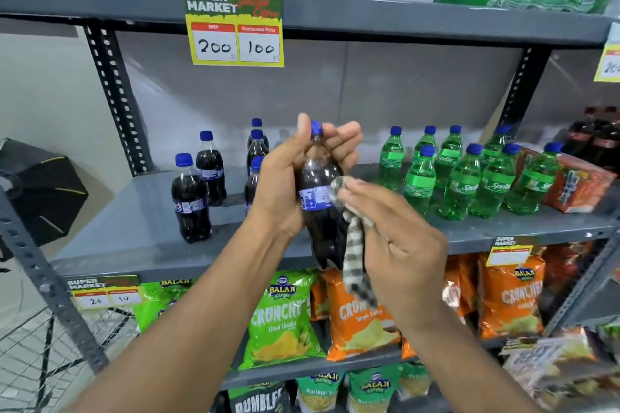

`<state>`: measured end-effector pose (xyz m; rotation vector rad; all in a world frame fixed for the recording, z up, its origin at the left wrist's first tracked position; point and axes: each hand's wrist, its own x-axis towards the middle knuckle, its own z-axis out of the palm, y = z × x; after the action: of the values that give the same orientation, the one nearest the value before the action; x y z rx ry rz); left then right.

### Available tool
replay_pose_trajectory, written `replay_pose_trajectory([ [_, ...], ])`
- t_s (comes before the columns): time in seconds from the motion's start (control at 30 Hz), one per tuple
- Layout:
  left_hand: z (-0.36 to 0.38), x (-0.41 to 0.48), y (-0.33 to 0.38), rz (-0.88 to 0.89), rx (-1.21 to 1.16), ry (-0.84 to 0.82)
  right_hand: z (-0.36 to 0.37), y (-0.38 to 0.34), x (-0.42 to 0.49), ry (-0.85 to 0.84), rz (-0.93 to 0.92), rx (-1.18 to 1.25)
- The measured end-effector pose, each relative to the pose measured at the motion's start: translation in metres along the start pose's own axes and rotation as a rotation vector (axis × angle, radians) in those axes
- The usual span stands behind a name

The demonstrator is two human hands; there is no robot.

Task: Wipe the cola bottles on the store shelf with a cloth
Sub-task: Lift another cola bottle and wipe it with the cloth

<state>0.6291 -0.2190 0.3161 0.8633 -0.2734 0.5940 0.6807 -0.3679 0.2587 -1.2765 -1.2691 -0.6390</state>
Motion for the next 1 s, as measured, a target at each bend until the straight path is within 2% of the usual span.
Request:
replay_pose_trajectory([
  [0.2,-0.003,0.005,0.012,0.046,0.033,0.024,-0.010,0.002,-0.060,-0.018,0.102,0.126],
  [0.37,0.004,0.003,-0.002,-0.024,0.024,-0.028,-0.005,0.001,-0.008,0.026,0.150,0.100],
  [0.53,0.008,0.002,-0.013,-0.039,0.036,-0.033,-0.004,0.003,0.021,0.081,0.137,0.060],
  [0.77,-0.003,0.004,-0.003,0.002,0.027,0.018,-0.005,0.001,-0.048,0.024,0.059,0.079],
  [1.0,0.003,0.000,-0.028,-0.036,0.172,0.080,-0.006,-0.001,0.019,-0.077,-0.040,-0.248],
])
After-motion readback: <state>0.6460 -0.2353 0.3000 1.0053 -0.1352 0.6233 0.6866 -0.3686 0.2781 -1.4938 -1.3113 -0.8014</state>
